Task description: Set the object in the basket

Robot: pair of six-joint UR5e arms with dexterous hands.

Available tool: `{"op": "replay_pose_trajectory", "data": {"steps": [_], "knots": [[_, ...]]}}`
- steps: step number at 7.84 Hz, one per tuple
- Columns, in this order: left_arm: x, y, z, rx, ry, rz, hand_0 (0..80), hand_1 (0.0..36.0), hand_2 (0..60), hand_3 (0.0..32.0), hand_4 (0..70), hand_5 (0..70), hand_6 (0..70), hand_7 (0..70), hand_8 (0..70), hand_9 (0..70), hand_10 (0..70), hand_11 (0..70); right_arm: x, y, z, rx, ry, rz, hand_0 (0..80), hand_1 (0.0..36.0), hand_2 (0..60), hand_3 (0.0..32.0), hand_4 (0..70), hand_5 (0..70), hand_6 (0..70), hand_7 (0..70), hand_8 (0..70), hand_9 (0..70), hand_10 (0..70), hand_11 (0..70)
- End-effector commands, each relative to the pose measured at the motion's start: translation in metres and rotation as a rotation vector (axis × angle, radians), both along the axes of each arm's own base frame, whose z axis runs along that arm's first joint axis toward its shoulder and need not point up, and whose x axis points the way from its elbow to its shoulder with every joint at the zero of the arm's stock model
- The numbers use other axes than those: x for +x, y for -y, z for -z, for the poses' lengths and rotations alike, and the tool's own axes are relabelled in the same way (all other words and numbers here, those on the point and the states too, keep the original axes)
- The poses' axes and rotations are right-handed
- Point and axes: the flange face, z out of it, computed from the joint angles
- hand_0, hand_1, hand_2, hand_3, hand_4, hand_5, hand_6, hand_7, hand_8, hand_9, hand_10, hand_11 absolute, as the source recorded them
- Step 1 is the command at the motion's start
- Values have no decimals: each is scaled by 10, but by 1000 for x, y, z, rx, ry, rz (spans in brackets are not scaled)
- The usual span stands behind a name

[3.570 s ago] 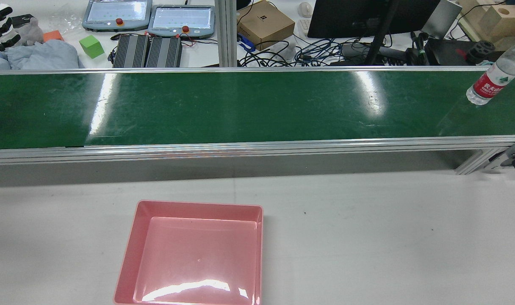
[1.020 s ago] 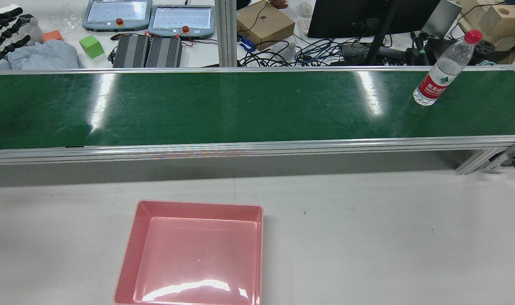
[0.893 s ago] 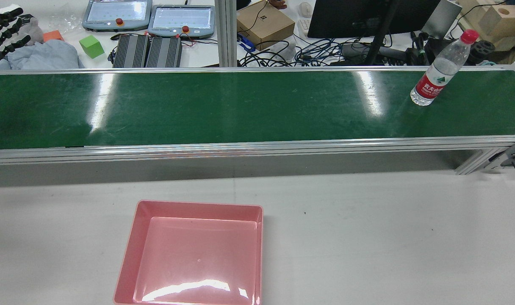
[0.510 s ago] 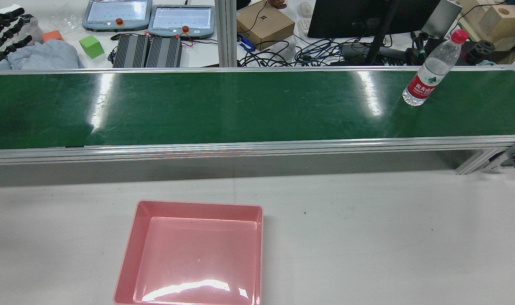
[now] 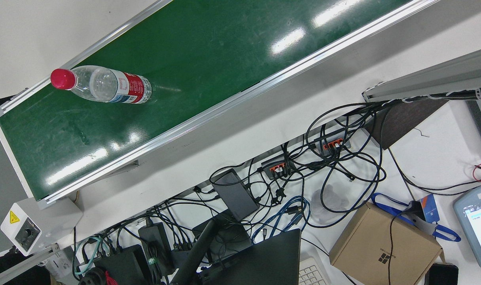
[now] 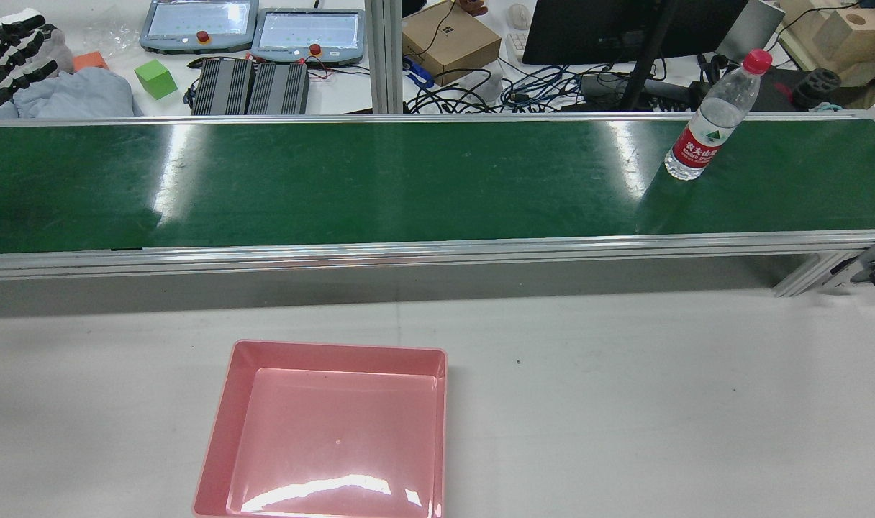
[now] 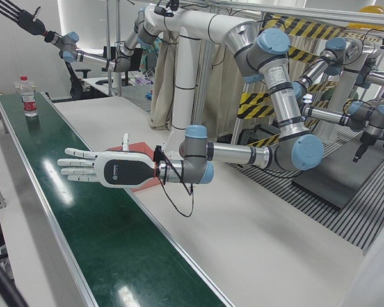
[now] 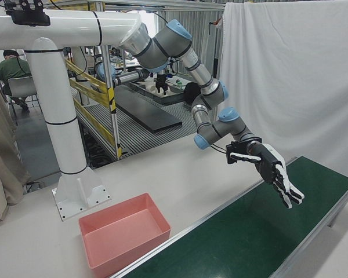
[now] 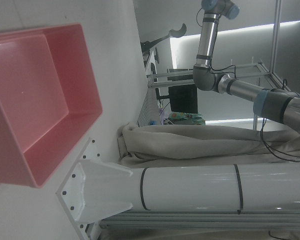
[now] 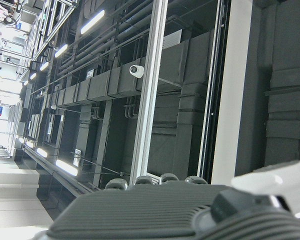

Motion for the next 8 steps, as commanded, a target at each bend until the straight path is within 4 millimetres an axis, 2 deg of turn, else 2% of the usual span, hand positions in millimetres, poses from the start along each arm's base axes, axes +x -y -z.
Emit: {"op": "replay_pose_trajectory", "data": {"steps": [1,2,4,5,8], "knots": [[0,0,0,0,0,0,484,60,0,6,112,122,14,0,21,2,51,84,0,0,0,0,0,-1,0,0,0,0,0,0,0,0,0,0,0,0],[1,0,1,2,-1,-2,488,68,0,12,108,123,13,0,12,0,59,97,0,0,0,0,0,1,0,0,0,0,0,0,0,0,0,0,0,0],[1,1,2,4,0,-1,564,140,0,0,124,133,23,0,16,0,67,117,0,0,0,0,0,-1,0,0,0,0,0,0,0,0,0,0,0,0],[0,1,2,3,1,0,590,153,0,0,114,132,20,0,11,0,62,112,0,0,0,0,0,-1,0,0,0,0,0,0,0,0,0,0,0,0],[-1,0,0,-4,3,2,565,131,0,0,104,116,16,0,11,0,56,101,0,0,0,0,0,-1,0,0,0,0,0,0,0,0,0,0,0,0]]}}
